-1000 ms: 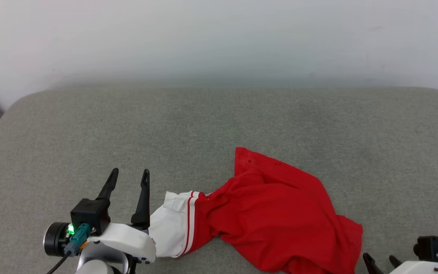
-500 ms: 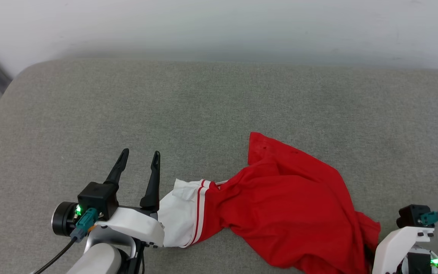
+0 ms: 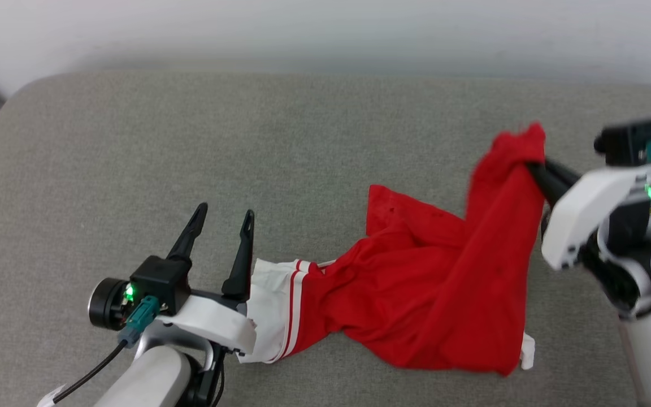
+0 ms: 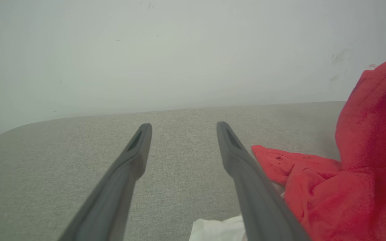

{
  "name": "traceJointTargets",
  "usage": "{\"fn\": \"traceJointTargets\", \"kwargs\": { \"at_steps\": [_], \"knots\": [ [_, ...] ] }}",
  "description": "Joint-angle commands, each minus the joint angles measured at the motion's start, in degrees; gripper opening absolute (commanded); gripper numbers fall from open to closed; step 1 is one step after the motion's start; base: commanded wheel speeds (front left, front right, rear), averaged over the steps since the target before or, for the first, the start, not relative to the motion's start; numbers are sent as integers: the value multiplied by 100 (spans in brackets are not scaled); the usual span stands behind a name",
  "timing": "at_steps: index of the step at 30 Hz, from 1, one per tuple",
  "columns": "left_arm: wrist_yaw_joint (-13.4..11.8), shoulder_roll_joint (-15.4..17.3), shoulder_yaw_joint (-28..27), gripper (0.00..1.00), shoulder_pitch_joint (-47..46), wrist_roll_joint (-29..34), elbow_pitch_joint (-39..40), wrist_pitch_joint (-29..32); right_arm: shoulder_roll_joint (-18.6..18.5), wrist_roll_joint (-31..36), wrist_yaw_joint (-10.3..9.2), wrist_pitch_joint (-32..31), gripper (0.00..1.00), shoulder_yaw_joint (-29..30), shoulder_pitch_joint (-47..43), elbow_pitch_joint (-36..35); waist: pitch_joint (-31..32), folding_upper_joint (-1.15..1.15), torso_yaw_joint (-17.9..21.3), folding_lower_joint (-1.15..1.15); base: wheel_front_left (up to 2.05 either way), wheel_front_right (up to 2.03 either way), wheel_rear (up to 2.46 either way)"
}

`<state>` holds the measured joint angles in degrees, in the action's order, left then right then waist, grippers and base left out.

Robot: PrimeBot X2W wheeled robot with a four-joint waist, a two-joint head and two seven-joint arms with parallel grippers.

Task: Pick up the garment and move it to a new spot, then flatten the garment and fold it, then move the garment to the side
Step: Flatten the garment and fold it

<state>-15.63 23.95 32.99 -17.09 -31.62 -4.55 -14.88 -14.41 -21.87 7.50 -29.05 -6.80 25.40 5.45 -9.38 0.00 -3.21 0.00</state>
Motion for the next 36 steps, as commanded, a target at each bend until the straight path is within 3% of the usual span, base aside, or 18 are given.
{"fn": "traceJointTargets", "kwargs": {
  "at_steps": [1,7,14,15,16,17,22,29,32,36],
  "knots": [
    [23,-39,24,100,-126,51,17,-11,31,-3,-2,78,0,-77,301,78,-163,0,-96,0,0,0,0],
    [132,-157,106,100,-450,144,14,-15,176,-48,-2,283,0,-510,1261,763,-580,0,-305,0,0,0,0],
    [260,-341,150,100,-720,282,-90,-33,229,-307,-2,1035,0,-1026,1877,2738,-978,0,-460,0,0,0,0],
    [273,-358,146,100,-720,288,-103,-35,205,-323,-2,1129,7,-1063,1893,2988,-986,0,-462,0,0,0,0],
    [282,-372,142,100,-719,292,-118,-36,202,-375,-2,1253,43,-1117,1904,3182,-985,0,-462,0,0,0,0],
    [285,-381,129,100,-718,307,-130,-38,194,-426,-2,1390,100,-1153,1923,3344,-982,0,-455,0,0,0,0],
    [279,-372,60,100,-682,331,-181,-40,69,-618,-2,2135,100,-1283,1930,3594,-891,0,-360,0,0,0,0],
    [192,-341,-137,100,-324,310,-177,-36,-293,-694,-2,3399,100,-1020,1347,3217,-455,0,-31,0,0,0,0],
    [156,-311,-208,100,-147,279,-171,-36,-417,-669,-2,3486,100,-721,905,2936,-241,0,116,0,0,0,0],
    [116,-275,-274,100,87,240,-163,-37,-504,-538,-2,3010,100,-360,160,2475,31,0,292,0,0,0,0]
  ]
}}
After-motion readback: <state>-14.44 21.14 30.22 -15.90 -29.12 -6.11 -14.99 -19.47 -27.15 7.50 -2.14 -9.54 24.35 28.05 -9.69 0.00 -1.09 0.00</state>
